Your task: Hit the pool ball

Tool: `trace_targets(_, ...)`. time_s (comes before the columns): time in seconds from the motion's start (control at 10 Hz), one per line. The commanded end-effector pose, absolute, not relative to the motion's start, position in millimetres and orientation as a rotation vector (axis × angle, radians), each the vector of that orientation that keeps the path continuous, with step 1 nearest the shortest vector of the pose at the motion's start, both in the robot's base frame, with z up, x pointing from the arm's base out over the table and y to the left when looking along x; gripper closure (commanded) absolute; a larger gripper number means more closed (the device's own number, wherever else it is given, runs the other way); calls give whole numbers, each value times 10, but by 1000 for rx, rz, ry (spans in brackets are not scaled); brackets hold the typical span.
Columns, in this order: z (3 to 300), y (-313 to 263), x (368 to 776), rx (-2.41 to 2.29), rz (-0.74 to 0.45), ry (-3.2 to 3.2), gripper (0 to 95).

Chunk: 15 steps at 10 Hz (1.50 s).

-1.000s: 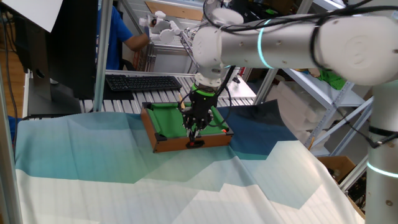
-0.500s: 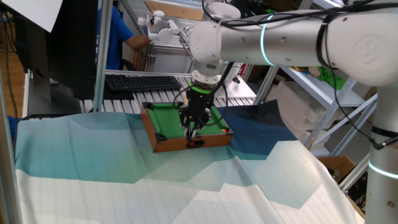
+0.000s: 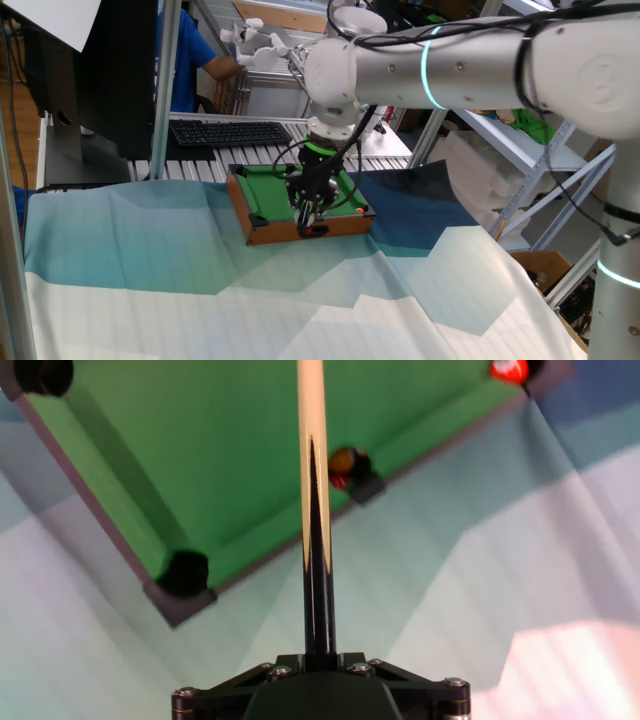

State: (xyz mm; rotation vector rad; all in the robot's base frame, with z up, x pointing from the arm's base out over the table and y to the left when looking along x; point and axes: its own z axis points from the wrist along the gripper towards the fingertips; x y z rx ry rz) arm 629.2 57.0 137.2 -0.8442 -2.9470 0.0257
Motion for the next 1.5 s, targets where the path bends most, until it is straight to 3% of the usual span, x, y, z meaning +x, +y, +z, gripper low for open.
trace_targets(0.1,1378,706,6222,-879,29,-2935,950)
trace_targets(0.7,1142,984,6130,-1058,12,-2878,950)
trace_targets(1.5,1115,998,6132,-1103,-34,-2847,950)
